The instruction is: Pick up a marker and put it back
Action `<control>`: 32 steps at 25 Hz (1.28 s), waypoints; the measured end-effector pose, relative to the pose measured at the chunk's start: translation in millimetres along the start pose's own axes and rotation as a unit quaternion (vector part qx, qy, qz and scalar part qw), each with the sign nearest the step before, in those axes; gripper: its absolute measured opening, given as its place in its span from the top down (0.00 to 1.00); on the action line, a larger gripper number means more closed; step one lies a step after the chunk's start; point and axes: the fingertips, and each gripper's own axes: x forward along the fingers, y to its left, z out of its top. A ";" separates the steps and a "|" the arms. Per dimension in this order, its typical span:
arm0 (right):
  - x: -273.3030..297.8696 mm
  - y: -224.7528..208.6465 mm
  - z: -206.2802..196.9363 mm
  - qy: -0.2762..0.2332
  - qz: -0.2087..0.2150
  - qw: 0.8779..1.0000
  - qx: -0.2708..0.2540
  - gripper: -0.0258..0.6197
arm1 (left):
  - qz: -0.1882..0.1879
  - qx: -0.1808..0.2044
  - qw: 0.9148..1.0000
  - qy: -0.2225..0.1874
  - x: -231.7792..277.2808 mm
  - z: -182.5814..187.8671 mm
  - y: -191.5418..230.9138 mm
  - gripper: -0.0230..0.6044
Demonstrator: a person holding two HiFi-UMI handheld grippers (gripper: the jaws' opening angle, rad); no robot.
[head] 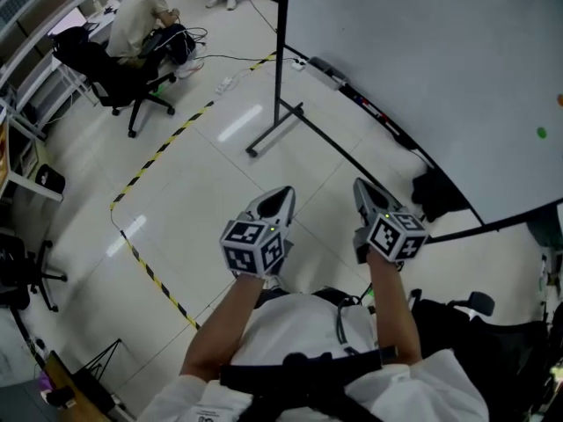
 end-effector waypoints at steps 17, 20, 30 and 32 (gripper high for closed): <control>-102.9 -11.8 -12.0 -0.020 0.042 0.999 0.004 0.96 | 0.035 0.018 0.999 -0.025 -26.0 -22.8 -96.3 0.97; -110.8 -14.1 -10.0 -0.024 0.043 0.999 0.002 0.96 | 0.037 0.023 0.999 -0.029 -28.9 -21.0 -103.1 0.97; -124.5 -20.4 -7.6 -0.026 0.047 0.999 -0.006 0.96 | 0.040 0.024 0.998 -0.035 -29.1 -22.2 -119.5 0.97; -123.4 -21.9 -7.0 -0.026 0.048 0.998 -0.005 0.96 | 0.042 0.024 0.998 -0.035 -27.9 -22.0 -119.5 0.97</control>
